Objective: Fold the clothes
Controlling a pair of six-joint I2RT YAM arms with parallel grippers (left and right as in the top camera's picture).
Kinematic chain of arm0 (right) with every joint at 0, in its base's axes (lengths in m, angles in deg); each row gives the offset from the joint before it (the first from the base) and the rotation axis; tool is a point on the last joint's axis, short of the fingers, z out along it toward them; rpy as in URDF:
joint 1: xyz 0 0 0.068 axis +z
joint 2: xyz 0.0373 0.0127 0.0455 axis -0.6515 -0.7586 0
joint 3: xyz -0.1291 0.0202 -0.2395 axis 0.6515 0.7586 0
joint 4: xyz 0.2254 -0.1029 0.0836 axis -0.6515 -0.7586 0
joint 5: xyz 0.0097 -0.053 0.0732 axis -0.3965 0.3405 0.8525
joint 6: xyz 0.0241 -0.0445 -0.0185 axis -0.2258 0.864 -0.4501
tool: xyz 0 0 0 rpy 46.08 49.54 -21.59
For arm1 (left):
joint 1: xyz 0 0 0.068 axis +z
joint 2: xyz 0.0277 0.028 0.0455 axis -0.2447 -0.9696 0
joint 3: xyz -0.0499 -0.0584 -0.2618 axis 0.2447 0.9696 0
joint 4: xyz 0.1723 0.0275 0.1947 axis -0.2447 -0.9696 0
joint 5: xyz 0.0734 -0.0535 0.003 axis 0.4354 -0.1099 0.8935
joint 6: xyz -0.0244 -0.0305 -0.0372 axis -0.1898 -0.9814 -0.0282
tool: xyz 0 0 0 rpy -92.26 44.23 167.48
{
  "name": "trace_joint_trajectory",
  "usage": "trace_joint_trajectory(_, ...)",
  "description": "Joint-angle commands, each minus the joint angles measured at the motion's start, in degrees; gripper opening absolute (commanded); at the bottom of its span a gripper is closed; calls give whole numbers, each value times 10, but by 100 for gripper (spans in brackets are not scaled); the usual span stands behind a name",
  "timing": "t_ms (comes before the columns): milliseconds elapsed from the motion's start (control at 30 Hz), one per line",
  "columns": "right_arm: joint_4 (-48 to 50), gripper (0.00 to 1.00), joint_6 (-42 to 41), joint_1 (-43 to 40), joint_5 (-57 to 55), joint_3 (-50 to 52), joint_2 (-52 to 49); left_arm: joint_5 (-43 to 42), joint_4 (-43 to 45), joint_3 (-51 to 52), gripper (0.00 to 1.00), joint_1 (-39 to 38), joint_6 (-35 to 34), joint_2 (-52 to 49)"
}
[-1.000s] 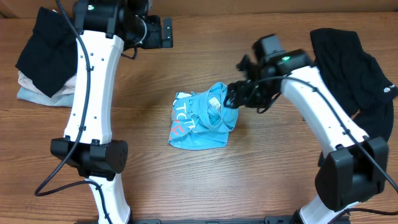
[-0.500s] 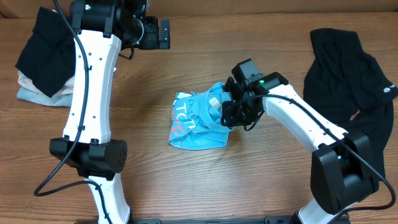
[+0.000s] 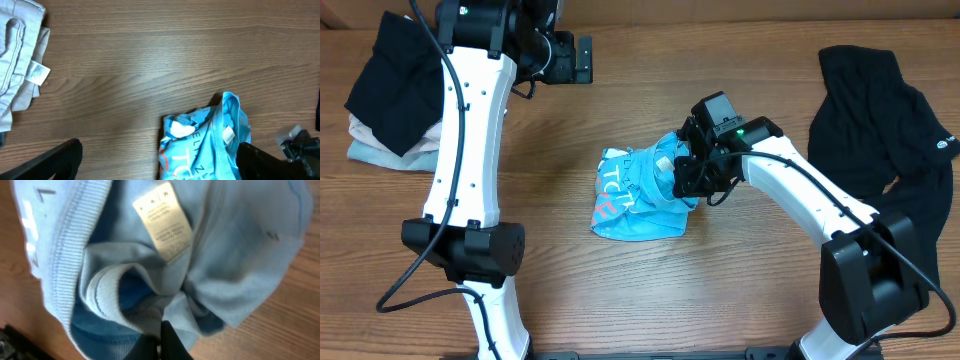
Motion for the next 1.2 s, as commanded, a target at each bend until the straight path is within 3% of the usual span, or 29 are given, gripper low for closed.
trace_joint_trajectory(0,-60,4,-32,4,-8,4,16,8,-8,-2,100,-1,14,-7)
trace_joint_trajectory(200,-206,4,-103,3,-72,12,17,9,-24,-2,100,-1,29,-7)
trace_joint_trajectory(500,-123,4,-125,1,-86,146,16,28,-38,-2,100,-1,42,-7)
trace_joint_trajectory(600,-117,16,-125,-11,-92,137,17,27,-38,-2,100,-1,43,-7)
trace_joint_trajectory(700,-133,39,-119,-37,-94,87,21,16,-46,-2,100,-6,43,-7)
trace_joint_trajectory(733,-141,50,-110,-47,-95,65,22,7,-50,0,100,-11,43,-7)
trace_joint_trajectory(767,-161,74,-93,-73,-97,10,26,-3,-59,6,100,-23,43,-7)
trace_joint_trajectory(800,-172,88,-85,-90,-98,-23,26,-3,-66,12,100,-33,43,-7)
trace_joint_trajectory(933,-197,99,-59,-155,-97,-128,26,-3,-81,60,100,-87,43,-7)
trace_joint_trajectory(1167,-190,100,-42,-230,-96,-179,26,21,-21,230,100,-184,45,-7)
